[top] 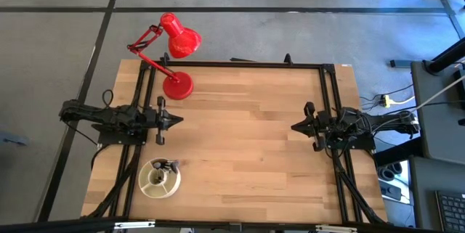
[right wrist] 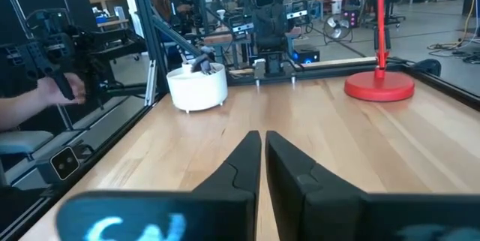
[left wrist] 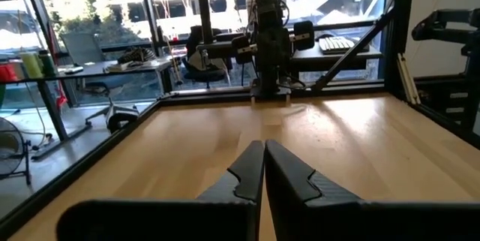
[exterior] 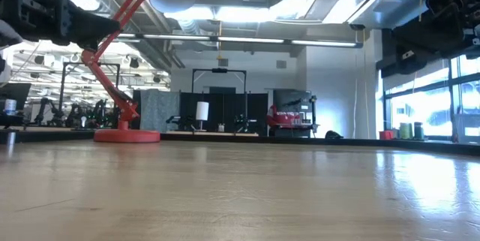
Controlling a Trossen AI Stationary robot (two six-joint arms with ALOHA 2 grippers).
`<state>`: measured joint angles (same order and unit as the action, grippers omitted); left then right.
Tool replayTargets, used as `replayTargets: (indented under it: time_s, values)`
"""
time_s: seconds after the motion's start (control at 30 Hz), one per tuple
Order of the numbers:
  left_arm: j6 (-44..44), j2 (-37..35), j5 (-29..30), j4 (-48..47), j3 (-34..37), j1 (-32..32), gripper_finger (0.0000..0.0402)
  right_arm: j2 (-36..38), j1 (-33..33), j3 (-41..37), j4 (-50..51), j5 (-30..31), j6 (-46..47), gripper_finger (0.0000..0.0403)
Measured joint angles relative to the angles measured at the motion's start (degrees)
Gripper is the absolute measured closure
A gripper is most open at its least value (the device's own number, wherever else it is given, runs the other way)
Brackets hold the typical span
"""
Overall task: Put items in baskets/containers
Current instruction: Return to Home Position
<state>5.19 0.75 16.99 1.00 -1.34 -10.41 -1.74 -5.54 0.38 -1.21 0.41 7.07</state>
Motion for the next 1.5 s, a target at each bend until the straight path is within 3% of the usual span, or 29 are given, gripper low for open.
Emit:
replayTargets:
  time_s: [1.5]
  values:
    - [0.09, 0.02, -0.13, 0.02, 0.02, 0.0, 0.0395, -0.02, 0.0, 0.0, -0.02, 0.01, -0.02, 0.0379]
